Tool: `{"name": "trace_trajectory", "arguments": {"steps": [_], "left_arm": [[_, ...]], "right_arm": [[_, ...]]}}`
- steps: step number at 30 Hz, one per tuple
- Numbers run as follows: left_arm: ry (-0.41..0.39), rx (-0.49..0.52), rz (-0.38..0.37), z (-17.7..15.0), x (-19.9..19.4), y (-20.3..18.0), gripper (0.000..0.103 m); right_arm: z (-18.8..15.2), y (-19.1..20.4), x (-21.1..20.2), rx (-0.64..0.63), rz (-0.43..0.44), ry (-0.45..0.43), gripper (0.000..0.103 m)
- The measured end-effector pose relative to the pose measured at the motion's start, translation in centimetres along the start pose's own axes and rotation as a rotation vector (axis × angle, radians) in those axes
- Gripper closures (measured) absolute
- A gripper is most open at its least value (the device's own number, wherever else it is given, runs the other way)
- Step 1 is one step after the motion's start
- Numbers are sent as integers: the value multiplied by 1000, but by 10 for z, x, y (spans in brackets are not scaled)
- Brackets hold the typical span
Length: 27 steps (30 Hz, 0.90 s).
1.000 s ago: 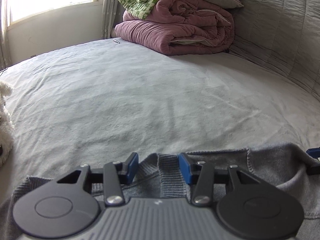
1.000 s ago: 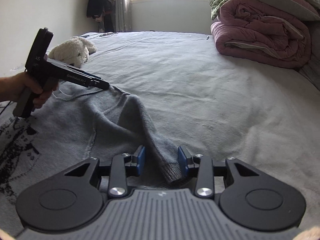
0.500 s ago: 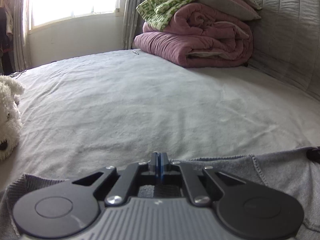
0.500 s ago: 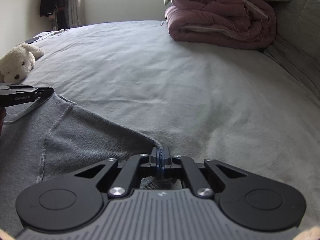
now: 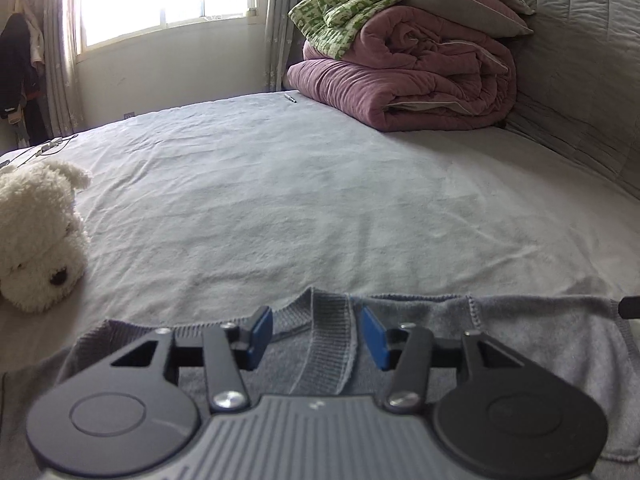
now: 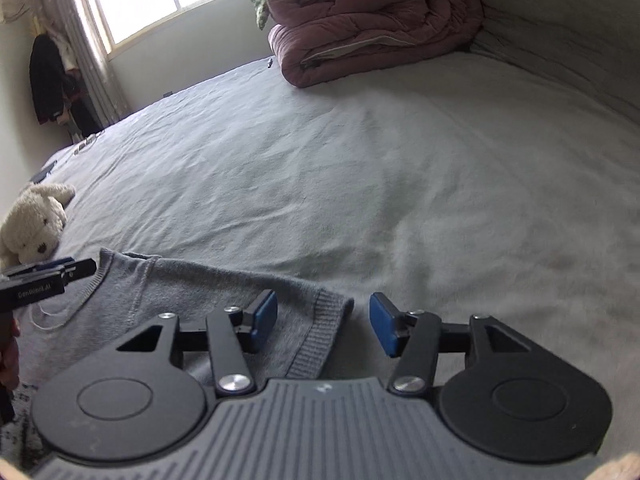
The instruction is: Fold clothes
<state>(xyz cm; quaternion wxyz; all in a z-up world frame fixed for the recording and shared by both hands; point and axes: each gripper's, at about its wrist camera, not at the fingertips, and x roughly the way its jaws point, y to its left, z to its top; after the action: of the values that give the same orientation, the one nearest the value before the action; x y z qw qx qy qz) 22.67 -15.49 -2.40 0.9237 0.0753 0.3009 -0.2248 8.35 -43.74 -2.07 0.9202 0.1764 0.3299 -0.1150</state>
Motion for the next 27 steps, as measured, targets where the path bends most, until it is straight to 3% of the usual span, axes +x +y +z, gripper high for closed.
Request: {"name": "trace_trajectory", "arguments": {"steps": [7, 9, 11, 13, 15, 20, 22, 27], "left_arm": [[37, -71, -5, -28, -62, 21, 48], [49, -86, 0, -39, -77, 28, 48], [67, -102, 10, -51, -92, 38, 48], [80, -115, 23, -63, -106, 50, 47], [92, -128, 45, -75, -123, 65, 46], [128, -194, 119, -105, -164, 111, 44], [133, -256, 144, -116, -180, 134, 44], [131, -421, 186, -144, -218, 183, 44]], "right_arm": [[-30, 1, -23, 156, 65, 58, 48], [-38, 1, -30, 198, 83, 75, 52], [-43, 5, -31, 190, 113, 96, 68], [-46, 7, -31, 164, 139, 136, 94], [-47, 7, -33, 146, 89, 133, 99], [-46, 4, -41, 182, -42, 100, 98], [-48, 6, -47, 185, -65, 94, 83], [-55, 9, -67, 203, -67, 76, 64]]}}
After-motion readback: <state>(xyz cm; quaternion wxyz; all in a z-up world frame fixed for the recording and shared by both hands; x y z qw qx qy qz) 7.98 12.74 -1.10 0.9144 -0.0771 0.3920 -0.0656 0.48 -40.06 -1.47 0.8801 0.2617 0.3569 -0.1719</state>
